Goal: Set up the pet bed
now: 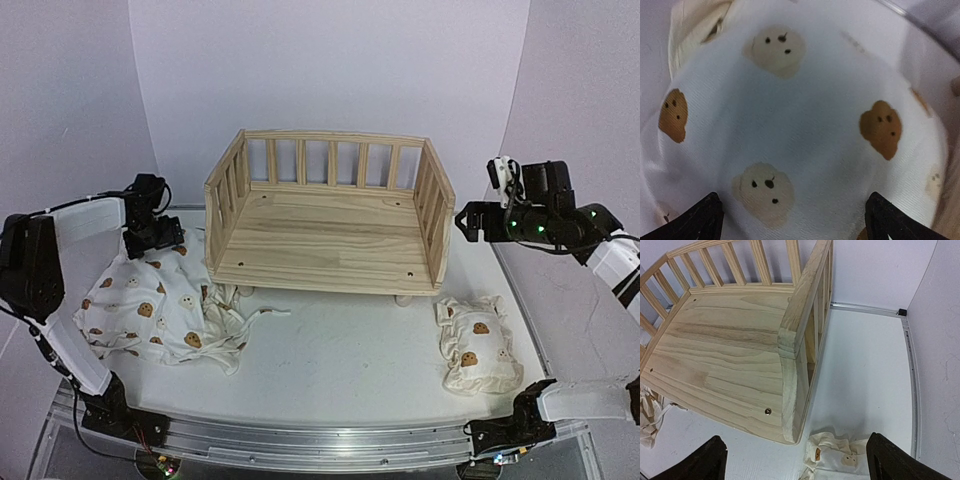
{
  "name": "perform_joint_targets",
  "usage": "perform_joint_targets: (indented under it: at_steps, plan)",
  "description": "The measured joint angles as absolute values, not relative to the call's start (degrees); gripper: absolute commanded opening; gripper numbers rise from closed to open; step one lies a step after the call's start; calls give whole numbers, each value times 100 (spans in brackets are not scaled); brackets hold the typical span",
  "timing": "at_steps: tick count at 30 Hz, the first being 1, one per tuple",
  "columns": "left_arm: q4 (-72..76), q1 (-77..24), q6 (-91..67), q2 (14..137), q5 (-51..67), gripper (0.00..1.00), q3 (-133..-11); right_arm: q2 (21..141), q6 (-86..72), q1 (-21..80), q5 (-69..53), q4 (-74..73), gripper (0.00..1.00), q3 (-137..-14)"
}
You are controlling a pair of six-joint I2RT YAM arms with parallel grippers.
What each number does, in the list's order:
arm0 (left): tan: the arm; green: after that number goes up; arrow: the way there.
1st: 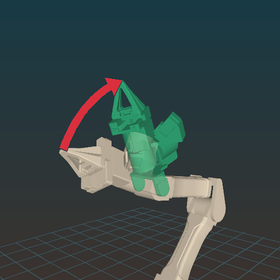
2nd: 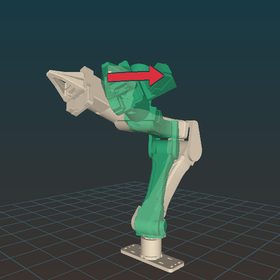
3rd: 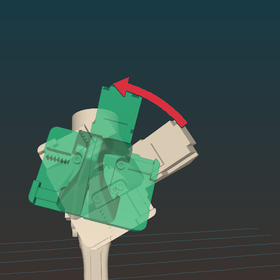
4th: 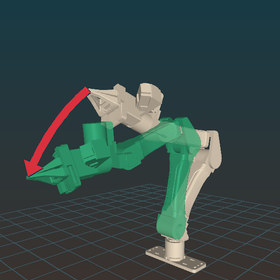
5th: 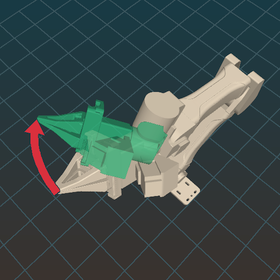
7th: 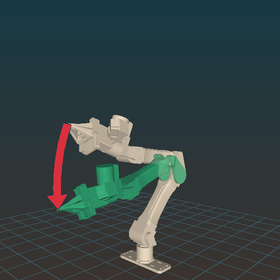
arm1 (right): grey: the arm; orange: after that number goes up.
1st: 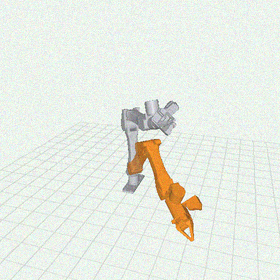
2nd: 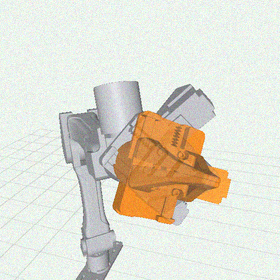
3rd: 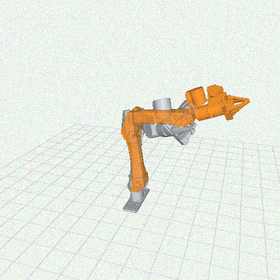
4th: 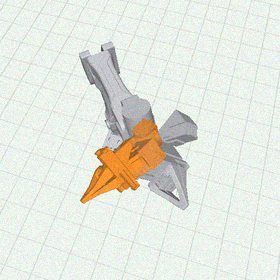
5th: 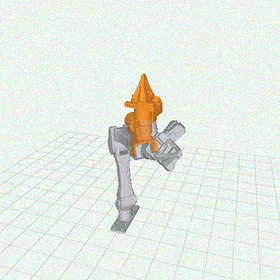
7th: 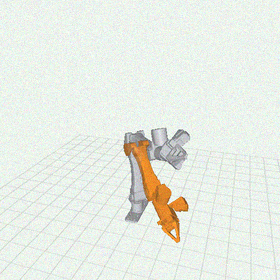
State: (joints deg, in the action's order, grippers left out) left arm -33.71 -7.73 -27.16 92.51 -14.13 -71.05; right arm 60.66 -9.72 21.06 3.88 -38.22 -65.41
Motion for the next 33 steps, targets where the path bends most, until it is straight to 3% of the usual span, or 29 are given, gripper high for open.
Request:
perform_joint_targets:
  at_steps: [4, 6, 7, 10, 14, 21, 27, 33]
  plan:
    - [-3448, -757, -3024, 9911, -1529, 94, -6982, 6088, -996, 2154, 388, -3684, 98, -6477]
    - [-3433, -753, -3170, 10138, -1520, 81, -6930, 6088, -1011, 2158, 388, -3614, 98, -6471]
    - [-3382, -751, -3242, 10232, -1518, 66, -6884, 6090, -1013, 2163, 388, -3570, 98, -6471]
    - [-3208, -744, -3448, 10309, -1535, 37, -6685, 6093, -1015, 2169, 388, -3461, 98, -6471]
    - [-3048, -742, -3614, 10066, -1660, 11, -6475, 6088, -1011, 2180, 395, -3378, 98, -6469]
    - [-3190, -735, -3874, 8064, -2106, 0, -6200, 6031, -967, 2191, 416, -3277, 98, -6436]
    - [-3454, -690, -3728, 5833, -2499, 0, -6368, 6034, -943, 2191, 410, -3203, 98, -6434]
    - [-2864, -672, -2908, 4497, -1498, 0, -7008, 6062, -945, 2191, 366, -3179, 98, -6436]
